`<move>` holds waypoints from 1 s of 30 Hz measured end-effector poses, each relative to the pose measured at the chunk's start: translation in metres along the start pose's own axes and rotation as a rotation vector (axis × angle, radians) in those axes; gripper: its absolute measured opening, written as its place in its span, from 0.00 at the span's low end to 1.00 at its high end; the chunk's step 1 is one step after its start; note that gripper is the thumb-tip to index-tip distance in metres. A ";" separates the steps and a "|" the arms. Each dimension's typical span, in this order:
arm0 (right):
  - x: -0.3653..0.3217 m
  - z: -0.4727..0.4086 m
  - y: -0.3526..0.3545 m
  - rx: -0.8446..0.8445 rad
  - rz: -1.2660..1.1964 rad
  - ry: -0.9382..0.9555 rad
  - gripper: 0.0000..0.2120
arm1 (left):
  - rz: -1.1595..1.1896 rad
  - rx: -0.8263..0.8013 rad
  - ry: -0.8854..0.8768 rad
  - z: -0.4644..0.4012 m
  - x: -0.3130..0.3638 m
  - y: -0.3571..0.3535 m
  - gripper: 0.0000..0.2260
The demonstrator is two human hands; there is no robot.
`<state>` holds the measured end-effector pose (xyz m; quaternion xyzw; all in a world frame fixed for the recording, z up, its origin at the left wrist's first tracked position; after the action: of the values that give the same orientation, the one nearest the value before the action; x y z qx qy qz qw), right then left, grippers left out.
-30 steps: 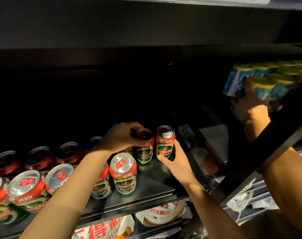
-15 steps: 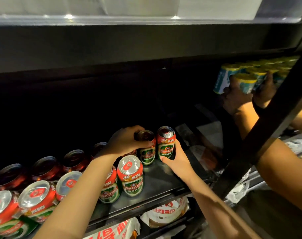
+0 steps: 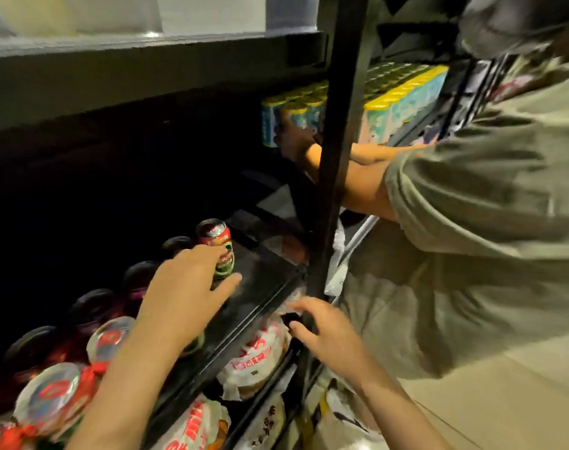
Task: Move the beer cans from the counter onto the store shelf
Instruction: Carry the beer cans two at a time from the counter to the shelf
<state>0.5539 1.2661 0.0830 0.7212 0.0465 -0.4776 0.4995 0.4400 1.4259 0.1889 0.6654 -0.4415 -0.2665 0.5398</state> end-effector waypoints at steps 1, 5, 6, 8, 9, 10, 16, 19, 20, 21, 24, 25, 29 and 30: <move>0.007 0.019 0.007 -0.002 0.045 -0.025 0.14 | 0.032 -0.003 -0.090 0.007 0.019 -0.001 0.23; 0.043 0.105 0.040 0.103 0.118 -0.211 0.17 | 0.149 -0.132 -0.432 0.042 0.098 -0.032 0.19; 0.051 0.130 0.049 0.160 0.120 -0.260 0.16 | 0.156 -0.161 -0.519 0.052 0.117 -0.040 0.19; 0.067 0.189 0.068 0.286 0.134 -0.353 0.16 | 0.176 -0.240 -0.649 0.072 0.158 -0.056 0.20; 0.073 0.221 0.076 0.335 0.149 -0.405 0.16 | 0.194 -0.278 -0.705 0.084 0.182 -0.060 0.20; 0.079 0.256 0.083 0.390 0.169 -0.463 0.16 | 0.229 -0.311 -0.761 0.097 0.206 -0.063 0.20; 0.091 0.498 0.102 0.680 0.200 -0.896 0.16 | 0.402 -0.550 -1.135 0.223 0.368 -0.077 0.35; 0.074 0.622 0.095 0.790 0.201 -1.122 0.16 | 0.452 -0.617 -1.294 0.317 0.435 -0.060 0.34; 0.066 0.659 0.090 0.828 0.192 -1.193 0.16 | 0.466 -0.648 -1.354 0.348 0.454 -0.058 0.33; 0.060 0.695 0.084 0.876 0.182 -1.260 0.15 | 0.479 -0.673 -1.415 0.380 0.472 -0.055 0.32; 0.040 0.785 0.060 0.991 0.123 -1.430 0.13 | 0.510 -0.751 -1.520 0.462 0.514 -0.049 0.23; 0.036 0.807 0.054 1.007 0.119 -1.464 0.13 | 0.528 -0.777 -1.537 0.484 0.524 -0.047 0.21; 0.035 0.883 0.043 1.097 0.047 -1.540 0.14 | 0.513 -0.844 -1.658 0.563 0.569 -0.039 0.22; 0.039 0.896 0.044 1.120 0.025 -1.549 0.14 | 0.499 -0.865 -1.683 0.577 0.580 -0.038 0.22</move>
<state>0.0231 0.5425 0.0439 0.3395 -0.5401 -0.7698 -0.0210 0.2435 0.6408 0.0650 -0.1098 -0.6746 -0.6713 0.2867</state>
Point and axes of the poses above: each hand's wrist, its own z-axis away from the middle knuckle, its own y-axis out of the back of the hand, x = y × z, the point moved 4 cm from there along -z, towards the middle knuckle, and after that the axes turned 4 degrees about -z, right-handed, at the moved point
